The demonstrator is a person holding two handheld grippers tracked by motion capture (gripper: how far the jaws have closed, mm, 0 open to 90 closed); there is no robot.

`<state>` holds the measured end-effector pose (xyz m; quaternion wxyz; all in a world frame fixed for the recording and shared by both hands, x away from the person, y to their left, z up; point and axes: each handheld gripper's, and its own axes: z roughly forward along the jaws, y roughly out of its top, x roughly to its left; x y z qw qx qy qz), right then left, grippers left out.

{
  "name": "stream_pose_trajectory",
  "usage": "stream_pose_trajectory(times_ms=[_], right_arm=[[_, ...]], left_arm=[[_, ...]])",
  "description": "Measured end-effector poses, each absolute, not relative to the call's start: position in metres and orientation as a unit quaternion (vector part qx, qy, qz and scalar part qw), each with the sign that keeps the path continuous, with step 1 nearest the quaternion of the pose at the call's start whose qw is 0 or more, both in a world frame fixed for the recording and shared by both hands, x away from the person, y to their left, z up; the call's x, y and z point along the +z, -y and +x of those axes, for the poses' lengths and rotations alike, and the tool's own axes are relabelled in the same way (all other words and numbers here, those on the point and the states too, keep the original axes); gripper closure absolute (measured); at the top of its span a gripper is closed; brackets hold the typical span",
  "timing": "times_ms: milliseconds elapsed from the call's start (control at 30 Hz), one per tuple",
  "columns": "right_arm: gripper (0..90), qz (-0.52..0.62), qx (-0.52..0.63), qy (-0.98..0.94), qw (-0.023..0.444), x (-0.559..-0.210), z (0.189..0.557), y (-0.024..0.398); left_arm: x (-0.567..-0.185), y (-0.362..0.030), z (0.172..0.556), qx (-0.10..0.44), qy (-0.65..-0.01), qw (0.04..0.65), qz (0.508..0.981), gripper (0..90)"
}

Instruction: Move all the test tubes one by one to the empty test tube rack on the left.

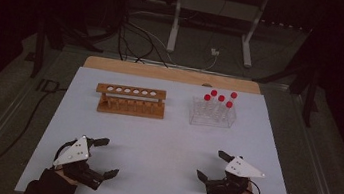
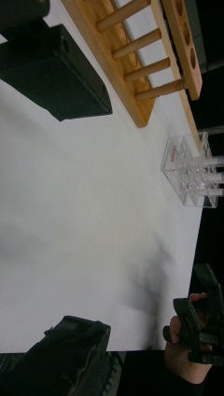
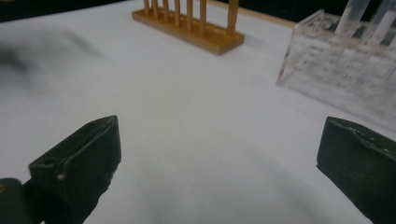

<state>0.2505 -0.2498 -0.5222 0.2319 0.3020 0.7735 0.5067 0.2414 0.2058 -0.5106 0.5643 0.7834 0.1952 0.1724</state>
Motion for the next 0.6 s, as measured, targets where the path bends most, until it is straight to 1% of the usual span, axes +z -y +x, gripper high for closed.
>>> stream_pose_trajectory(times_ms=[33, 367, 400, 433, 600], right_arm=[[0.0, 0.305, 0.506, -0.776, 0.221, -0.521, 0.251, 0.250], [0.0, 0.312, 0.476, -0.791, 0.225, -0.520, 0.250, 0.244], [0.0, 0.315, 0.474, -0.796, 0.207, -0.519, 0.252, 0.244], [0.0, 0.319, 0.476, -0.794, 0.205, -0.519, 0.252, 0.244], [0.0, 0.309, 0.466, -0.799, 0.220, -0.514, 0.247, 0.239]], left_arm=[[-0.510, -0.207, 0.241, 0.171, -0.197, 0.567, 0.782, 0.4], [-0.510, -0.207, 0.242, 0.170, -0.197, 0.570, 0.780, 0.5], [-0.510, -0.208, 0.242, 0.169, -0.198, 0.571, 0.778, 0.4], [-0.510, -0.208, 0.241, 0.171, -0.197, 0.570, 0.779, 0.4], [-0.509, -0.209, 0.242, 0.169, -0.200, 0.574, 0.776, 0.4]])
